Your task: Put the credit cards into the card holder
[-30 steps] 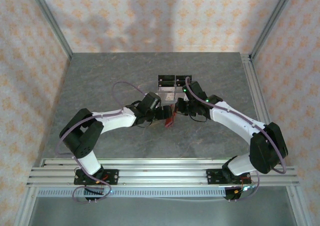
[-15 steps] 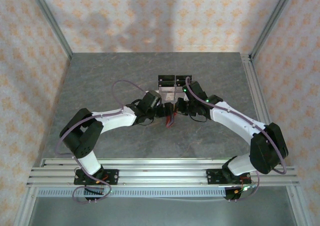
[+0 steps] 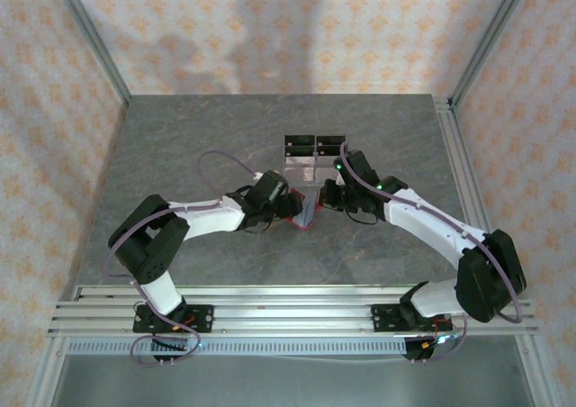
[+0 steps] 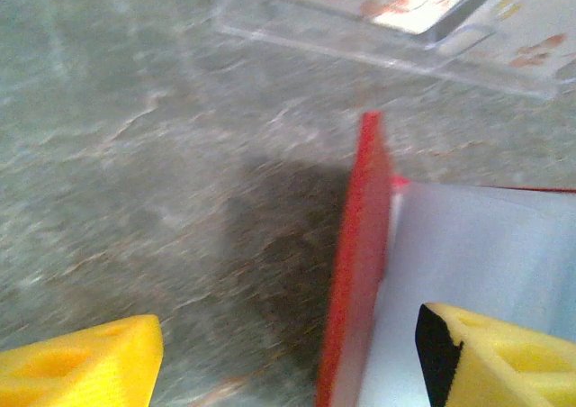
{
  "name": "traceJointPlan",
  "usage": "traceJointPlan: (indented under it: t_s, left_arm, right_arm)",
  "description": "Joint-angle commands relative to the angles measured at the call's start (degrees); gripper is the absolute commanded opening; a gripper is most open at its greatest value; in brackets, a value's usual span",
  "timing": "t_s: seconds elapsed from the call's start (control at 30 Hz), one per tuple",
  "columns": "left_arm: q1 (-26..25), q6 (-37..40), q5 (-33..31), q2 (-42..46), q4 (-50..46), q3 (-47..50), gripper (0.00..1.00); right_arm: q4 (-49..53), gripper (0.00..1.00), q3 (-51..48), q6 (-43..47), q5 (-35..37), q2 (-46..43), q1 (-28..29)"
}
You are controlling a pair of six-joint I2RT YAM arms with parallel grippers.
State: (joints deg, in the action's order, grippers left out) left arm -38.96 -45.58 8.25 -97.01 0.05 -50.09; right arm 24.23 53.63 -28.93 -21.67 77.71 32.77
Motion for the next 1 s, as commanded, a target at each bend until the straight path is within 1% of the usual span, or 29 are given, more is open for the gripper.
traceJointPlan:
  t_s: [0.0,0.13,0.23,0.37,0.57,0.77,0.97]
  left_arm:
    - [0.5,-0.3,-3.0,3.0,-2.0,1.6,0.74]
    - [0.5,0.0,-3.3,3.7,-1.9,2.6,0.75]
    - [0.5,0.0,-3.0,4.5,-1.1,3.4,0.78]
    - [0.5,0.5,-2.8,5.9,-1.0,3.6,0.85]
    - [0.5,1.0,-3.2,5.9,-2.4,2.0,0.87]
    - [0.6,1.5,-3.2,3.6,-3.1,0.7,0.85]
    - [0.7,1.9,-2.5,2.0,-2.7,0.1,0.74]
  right_arm:
    - [-0.7,0.00,-3.2,-0.2,2.3,-1.0,-0.9]
    - [-1.7,0.00,-6.5,-0.2,3.1,-0.7,-1.9]
    - [-2.8,0.00,-8.7,-0.2,3.6,-0.2,-2.6]
    - [-4.3,0.00,-10.9,0.0,4.5,1.5,-3.2]
    - [-6.4,0.00,-12.1,0.2,4.9,4.8,-3.6]
    - [-7.2,0.00,-12.2,0.5,5.2,6.1,-3.7]
    - [-6.8,0.00,-12.1,0.9,5.6,6.3,-3.9]
